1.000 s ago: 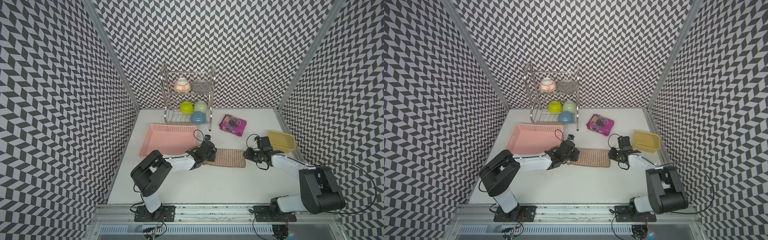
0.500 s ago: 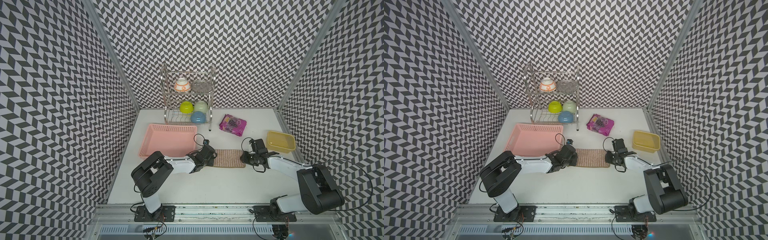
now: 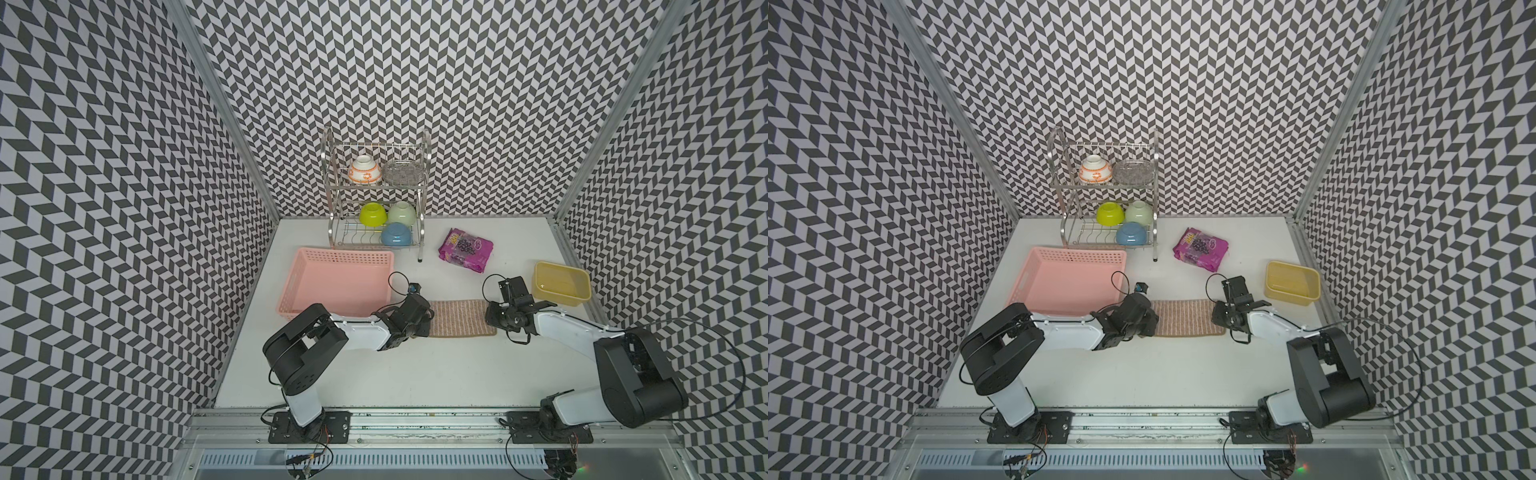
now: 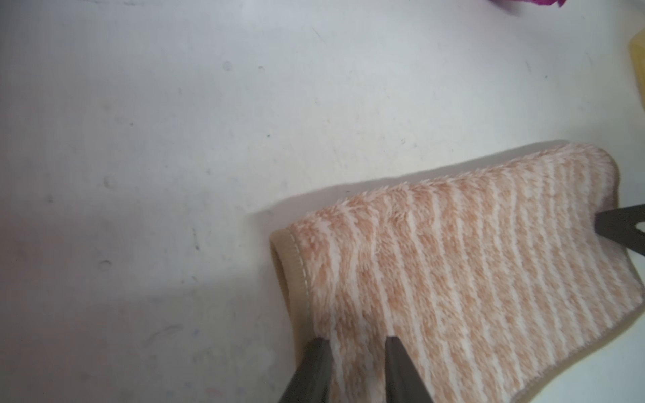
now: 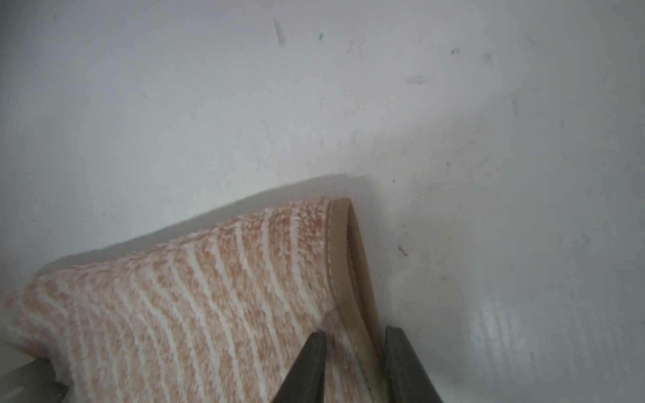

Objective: Fold the square dishcloth
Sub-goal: Smooth out the cleaning item at the center of the board, then fold the cleaning item at the center of the board.

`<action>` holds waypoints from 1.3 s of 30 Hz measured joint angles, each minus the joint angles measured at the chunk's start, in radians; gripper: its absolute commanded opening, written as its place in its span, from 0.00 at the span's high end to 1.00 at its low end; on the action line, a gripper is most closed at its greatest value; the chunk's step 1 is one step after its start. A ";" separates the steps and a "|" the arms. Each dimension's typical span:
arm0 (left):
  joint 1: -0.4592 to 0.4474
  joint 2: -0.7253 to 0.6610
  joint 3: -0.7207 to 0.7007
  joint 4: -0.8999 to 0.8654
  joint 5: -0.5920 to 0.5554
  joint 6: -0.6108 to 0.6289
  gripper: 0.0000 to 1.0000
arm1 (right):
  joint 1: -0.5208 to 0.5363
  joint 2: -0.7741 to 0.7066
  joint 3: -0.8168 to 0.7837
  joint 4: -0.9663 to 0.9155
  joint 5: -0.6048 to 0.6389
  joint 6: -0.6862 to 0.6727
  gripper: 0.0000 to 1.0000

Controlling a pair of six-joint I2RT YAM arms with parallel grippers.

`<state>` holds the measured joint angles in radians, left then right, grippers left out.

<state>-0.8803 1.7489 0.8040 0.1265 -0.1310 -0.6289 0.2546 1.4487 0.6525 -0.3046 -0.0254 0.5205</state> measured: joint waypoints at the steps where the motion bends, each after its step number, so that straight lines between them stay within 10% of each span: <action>1: -0.003 0.004 0.000 0.008 0.009 -0.003 0.70 | -0.009 0.005 0.006 -0.007 0.005 -0.002 0.68; 32: -0.008 0.019 0.000 0.055 0.041 -0.024 0.71 | -0.070 -0.040 -0.014 -0.090 -0.042 -0.080 0.72; 39: -0.008 0.019 0.000 0.056 0.041 -0.024 0.70 | -0.071 -0.041 -0.043 -0.018 -0.074 -0.063 0.90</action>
<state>-0.8879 1.7676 0.8043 0.1822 -0.0898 -0.6529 0.1833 1.4078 0.6098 -0.3225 -0.0994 0.4572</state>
